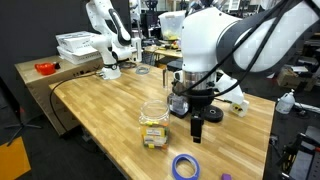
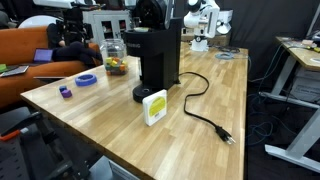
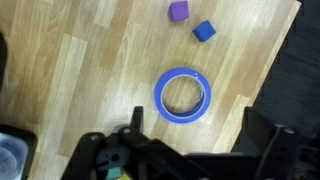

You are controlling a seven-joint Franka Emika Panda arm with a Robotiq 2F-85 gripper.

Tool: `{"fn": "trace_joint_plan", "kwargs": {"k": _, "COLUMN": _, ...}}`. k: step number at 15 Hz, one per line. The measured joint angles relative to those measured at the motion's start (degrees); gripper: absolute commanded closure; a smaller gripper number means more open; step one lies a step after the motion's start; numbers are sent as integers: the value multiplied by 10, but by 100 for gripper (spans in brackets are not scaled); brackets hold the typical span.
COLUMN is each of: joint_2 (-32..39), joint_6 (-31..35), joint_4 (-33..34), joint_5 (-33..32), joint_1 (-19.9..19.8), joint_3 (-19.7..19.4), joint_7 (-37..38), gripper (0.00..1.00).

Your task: Move the blue masking tape from the left to the right

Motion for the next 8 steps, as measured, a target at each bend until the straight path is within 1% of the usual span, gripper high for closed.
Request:
{"fn": "trace_joint_plan", "kwargs": {"k": 5, "joint_2": 5, "joint_6": 1, "joint_4": -1, "joint_5": 3, "joint_1": -1, "joint_3": -1, "joint_7": 1, "gripper": 0}}
{"fn": "trace_joint_plan", "kwargs": {"k": 8, "joint_2": 28, "joint_6": 22, "joint_4": -1, "joint_5": 38, "joint_1": -1, "joint_3": 1, "joint_7": -12, "gripper": 0}}
